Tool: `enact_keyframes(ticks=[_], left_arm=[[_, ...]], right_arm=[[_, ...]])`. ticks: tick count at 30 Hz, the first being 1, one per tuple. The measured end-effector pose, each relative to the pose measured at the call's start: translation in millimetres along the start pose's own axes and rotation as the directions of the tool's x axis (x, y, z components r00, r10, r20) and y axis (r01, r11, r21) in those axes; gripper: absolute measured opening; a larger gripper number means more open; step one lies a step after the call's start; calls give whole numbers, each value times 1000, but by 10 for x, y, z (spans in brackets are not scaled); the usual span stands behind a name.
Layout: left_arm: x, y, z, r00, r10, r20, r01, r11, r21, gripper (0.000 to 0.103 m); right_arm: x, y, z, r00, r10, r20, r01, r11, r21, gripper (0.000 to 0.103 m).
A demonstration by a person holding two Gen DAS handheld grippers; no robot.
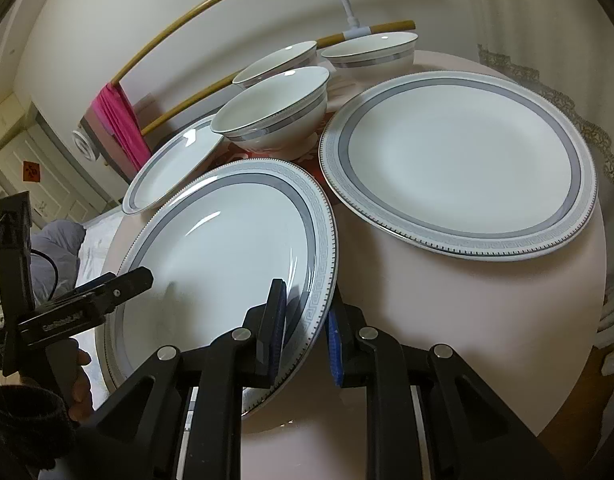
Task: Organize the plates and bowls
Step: 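Lower both tools to the large grey-rimmed plate and close left tool on its rim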
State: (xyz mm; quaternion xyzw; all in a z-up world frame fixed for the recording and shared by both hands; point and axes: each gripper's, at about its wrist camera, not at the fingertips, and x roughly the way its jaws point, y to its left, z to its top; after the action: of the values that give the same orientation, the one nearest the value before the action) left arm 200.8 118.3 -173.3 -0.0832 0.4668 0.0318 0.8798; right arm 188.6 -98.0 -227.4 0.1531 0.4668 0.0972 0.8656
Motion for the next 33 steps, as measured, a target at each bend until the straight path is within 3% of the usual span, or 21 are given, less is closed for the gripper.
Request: enact_keyframes(ticks=[2, 7, 9, 12, 14, 20, 23, 26, 33], left_arm=[[38, -26, 3, 1000, 2, -6, -2, 1000, 8, 102], [5, 28, -26, 995, -95, 26, 96, 995, -35, 100], [6, 34, -37, 995, -91, 33, 92, 995, -36, 96], [6, 4, -39, 999, -44, 32, 44, 999, -7, 78], [1, -5, -49, 999, -23, 43, 23, 1000, -3, 59], [-17, -2, -72, 994, -98, 44, 98, 995, 2, 40], [-18, 12, -78, 992, -120, 43, 119, 993, 6, 38], [-29, 46, -82, 986, -161, 30, 161, 987, -7, 29], [-90, 97, -101, 983, -181, 22, 181, 983, -8, 27]], right_arm=[[-1, 6, -4, 1000, 0, 2, 0, 1000, -1, 19], [3, -12, -5, 1000, 18, 6, -18, 1000, 13, 19], [7, -28, -13, 1000, 29, 12, -29, 999, 21, 19], [8, -32, -36, 999, 34, 30, -34, 999, 2, 20], [7, -59, -60, 998, 48, 43, -48, 999, 10, 21], [28, -13, -45, 999, 10, 35, -10, 1000, 0, 21], [34, -68, -43, 999, 35, 34, -36, 999, 26, 21], [34, -108, -43, 998, 59, 30, -60, 997, 39, 20], [-13, -33, -89, 998, 57, 13, -57, 998, 33, 23]])
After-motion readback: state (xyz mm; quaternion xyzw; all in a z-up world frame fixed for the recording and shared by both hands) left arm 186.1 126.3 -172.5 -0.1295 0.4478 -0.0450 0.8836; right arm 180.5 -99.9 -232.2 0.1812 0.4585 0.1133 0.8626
